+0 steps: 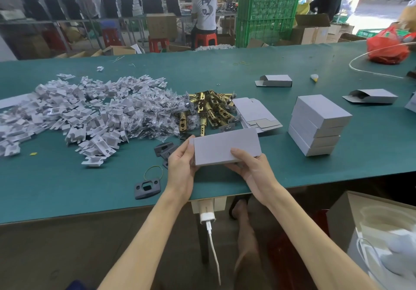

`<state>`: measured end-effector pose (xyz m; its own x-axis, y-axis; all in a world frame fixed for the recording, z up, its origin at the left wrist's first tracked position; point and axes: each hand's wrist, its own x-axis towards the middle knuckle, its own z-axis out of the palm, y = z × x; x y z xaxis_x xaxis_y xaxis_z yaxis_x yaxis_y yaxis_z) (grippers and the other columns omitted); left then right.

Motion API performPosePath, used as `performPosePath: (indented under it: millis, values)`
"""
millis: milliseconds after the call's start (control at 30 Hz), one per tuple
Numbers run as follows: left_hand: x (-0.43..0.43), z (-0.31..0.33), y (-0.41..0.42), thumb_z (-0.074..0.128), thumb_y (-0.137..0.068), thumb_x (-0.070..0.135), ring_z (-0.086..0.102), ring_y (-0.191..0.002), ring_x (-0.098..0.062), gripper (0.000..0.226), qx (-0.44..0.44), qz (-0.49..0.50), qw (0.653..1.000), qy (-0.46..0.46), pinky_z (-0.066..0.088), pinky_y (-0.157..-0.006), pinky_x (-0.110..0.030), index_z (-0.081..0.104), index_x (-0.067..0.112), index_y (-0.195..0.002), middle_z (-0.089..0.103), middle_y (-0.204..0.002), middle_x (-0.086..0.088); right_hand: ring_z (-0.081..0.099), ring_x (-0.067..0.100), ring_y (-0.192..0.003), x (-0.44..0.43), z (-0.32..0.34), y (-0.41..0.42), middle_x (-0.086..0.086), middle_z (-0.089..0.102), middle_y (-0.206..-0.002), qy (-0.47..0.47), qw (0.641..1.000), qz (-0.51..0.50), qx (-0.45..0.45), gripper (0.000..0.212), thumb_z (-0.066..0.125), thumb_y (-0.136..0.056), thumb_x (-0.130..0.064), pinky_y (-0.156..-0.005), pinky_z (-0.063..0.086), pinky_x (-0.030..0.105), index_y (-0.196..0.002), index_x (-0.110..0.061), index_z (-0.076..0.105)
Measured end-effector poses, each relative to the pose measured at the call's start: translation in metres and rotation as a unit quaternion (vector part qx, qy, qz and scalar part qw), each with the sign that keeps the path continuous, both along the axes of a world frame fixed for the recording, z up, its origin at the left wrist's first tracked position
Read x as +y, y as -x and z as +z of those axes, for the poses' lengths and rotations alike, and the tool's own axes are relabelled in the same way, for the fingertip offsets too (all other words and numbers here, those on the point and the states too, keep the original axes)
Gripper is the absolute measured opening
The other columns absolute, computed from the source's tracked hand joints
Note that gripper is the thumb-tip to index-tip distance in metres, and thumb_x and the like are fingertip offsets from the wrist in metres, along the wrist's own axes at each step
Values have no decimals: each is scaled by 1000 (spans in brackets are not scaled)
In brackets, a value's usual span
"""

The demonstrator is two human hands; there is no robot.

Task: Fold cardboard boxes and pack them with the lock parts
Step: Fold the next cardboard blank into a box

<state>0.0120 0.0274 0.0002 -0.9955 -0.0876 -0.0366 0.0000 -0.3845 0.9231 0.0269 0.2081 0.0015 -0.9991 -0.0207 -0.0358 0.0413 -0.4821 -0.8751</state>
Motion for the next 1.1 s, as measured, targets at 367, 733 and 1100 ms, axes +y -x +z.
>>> performPosePath:
  millis: [367,733,1100]
  values:
    - [-3,3,1,57,-106,16,73,-97,-8,30,-12,-6,999,-42,61,-76,-24,64,16,-135,79,-112,1,70,24,-107,1,0,-1,12,73,-111,15,1000,5,7,32,74,-86,-15,-86,59,35,-116,-6,67]
    - [0,4,0,45,-111,26,63,-110,-20,36,-4,-15,1000,0,51,-99,-41,64,5,-133,69,-125,-15,68,28,-114,-3,-3,-1,14,73,-118,-50,999,-11,13,33,72,-90,-13,-97,57,42,-121,-4,67]
    - [0,-3,2,42,-112,20,65,-113,-11,38,11,-13,1000,19,57,-91,-26,50,17,-149,64,-136,-3,69,27,-113,-5,-6,-2,10,74,-116,-115,993,-4,23,30,74,-91,-22,-107,50,49,-118,-9,69]
